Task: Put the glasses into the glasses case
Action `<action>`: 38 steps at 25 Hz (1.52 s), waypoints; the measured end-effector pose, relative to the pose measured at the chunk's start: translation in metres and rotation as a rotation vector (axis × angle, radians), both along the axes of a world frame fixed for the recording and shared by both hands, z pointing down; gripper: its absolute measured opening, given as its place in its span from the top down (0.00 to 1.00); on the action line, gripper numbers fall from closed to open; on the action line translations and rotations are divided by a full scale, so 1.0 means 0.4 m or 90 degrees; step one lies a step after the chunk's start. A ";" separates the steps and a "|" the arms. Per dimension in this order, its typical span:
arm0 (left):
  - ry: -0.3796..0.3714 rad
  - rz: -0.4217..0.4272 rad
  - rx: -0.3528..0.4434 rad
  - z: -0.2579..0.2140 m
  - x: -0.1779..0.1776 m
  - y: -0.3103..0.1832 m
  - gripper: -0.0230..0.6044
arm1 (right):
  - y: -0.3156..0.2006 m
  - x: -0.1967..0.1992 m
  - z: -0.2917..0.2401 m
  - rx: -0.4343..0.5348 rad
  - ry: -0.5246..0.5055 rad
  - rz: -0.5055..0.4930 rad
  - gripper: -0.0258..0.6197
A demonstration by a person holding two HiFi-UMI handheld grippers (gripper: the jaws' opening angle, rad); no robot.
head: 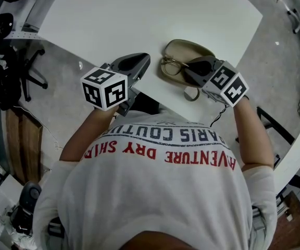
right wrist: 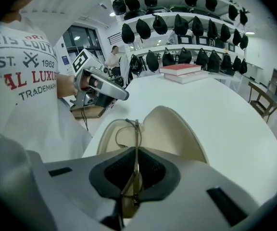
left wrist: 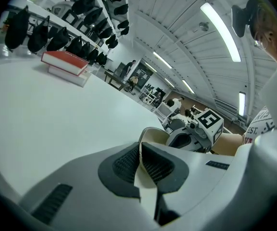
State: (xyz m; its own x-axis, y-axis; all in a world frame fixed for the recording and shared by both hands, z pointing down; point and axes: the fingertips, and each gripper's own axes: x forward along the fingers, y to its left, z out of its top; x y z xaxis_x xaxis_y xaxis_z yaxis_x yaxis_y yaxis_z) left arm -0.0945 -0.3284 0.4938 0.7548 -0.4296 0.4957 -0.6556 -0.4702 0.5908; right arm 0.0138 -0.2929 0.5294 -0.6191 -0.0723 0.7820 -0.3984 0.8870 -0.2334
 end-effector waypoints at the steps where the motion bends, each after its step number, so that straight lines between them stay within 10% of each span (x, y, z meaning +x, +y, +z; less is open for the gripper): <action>1: 0.001 -0.001 -0.001 0.002 -0.001 0.000 0.90 | -0.002 0.001 0.004 0.004 0.007 0.002 0.91; 9: 0.007 -0.012 -0.001 0.003 0.002 0.015 0.90 | -0.002 0.010 0.014 0.012 0.023 0.038 0.89; 13: 0.006 -0.018 0.004 -0.007 0.005 0.033 0.90 | -0.011 0.025 -0.004 0.028 0.015 0.058 0.68; 21: 0.017 -0.012 0.044 -0.085 0.021 0.084 0.90 | -0.001 0.070 -0.121 0.108 -0.046 0.163 0.61; 28: 0.043 0.020 0.104 -0.218 0.113 0.181 0.90 | 0.107 0.156 -0.305 0.172 -0.199 0.298 0.62; 38: 0.094 0.076 0.193 -0.389 0.207 0.319 0.90 | 0.273 0.158 -0.486 0.224 -0.394 0.332 0.90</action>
State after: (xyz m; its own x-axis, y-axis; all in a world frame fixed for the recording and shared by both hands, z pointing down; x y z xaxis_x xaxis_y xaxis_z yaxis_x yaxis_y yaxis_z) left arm -0.0119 -0.2007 0.3382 0.8628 -0.4444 0.2411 -0.5031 -0.7074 0.4965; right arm 0.0768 -0.1838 0.3348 -0.7449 -0.6377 0.1962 -0.6654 0.6883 -0.2890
